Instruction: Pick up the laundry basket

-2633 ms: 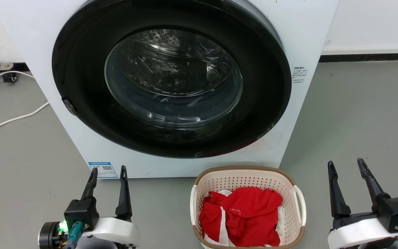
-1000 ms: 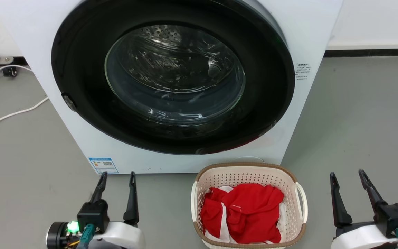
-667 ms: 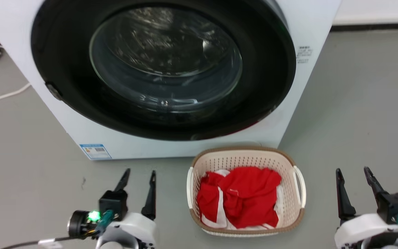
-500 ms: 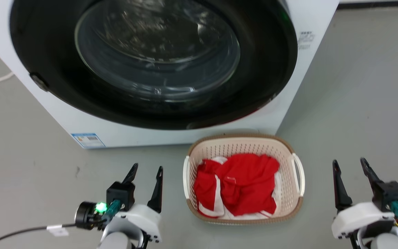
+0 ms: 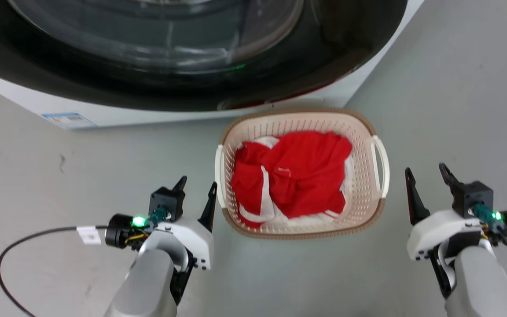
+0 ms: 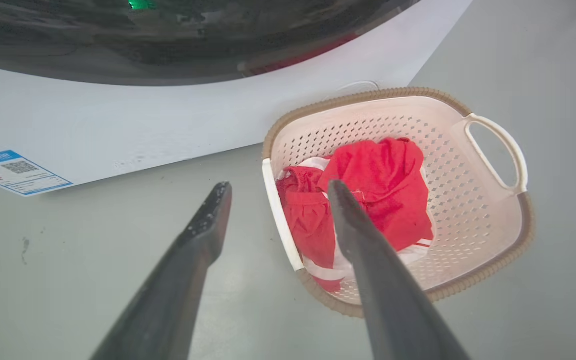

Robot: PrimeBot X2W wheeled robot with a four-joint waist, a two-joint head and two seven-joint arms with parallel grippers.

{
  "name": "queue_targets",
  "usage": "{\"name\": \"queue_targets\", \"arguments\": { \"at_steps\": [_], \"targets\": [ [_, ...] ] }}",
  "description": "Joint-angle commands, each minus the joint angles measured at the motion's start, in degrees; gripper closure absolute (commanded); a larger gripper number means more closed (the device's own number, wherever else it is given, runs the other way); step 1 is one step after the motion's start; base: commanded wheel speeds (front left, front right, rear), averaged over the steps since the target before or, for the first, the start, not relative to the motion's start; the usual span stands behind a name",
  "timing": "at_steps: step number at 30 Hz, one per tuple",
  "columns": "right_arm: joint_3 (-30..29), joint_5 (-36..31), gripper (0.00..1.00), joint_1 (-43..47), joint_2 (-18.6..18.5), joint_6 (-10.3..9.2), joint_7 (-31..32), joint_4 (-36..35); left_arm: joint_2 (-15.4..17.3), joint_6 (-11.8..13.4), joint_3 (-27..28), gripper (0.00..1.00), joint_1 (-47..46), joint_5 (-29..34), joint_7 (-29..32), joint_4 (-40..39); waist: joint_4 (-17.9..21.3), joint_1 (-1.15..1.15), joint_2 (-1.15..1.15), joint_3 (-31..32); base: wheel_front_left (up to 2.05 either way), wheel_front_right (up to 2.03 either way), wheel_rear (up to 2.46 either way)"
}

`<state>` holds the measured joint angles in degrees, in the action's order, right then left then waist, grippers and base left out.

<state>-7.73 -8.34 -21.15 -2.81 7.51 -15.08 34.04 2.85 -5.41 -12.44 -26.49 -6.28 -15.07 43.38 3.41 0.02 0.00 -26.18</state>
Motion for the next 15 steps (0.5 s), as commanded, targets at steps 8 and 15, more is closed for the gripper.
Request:
{"name": "queue_targets", "arguments": {
  "at_steps": [8, 15],
  "targets": [
    [-0.21, -3.06, 0.0, -8.5, -0.13, -0.04, -0.14, 8.18, 0.13, -1.15, -0.5, 0.0, -7.64, 0.18, -0.17, 6.67, 1.7, -0.02, 0.0, -9.37, 0.0, 0.0, 0.0],
    [-1.02, -4.49, 0.0, -14.58, -0.14, -0.05, -0.14, 13.9, 0.49, -1.5, -1.63, 0.0, -13.38, 1.12, -0.16, 10.34, 1.99, -0.02, 0.0, -14.95, 0.0, 0.0, 0.0]
  ]
}}
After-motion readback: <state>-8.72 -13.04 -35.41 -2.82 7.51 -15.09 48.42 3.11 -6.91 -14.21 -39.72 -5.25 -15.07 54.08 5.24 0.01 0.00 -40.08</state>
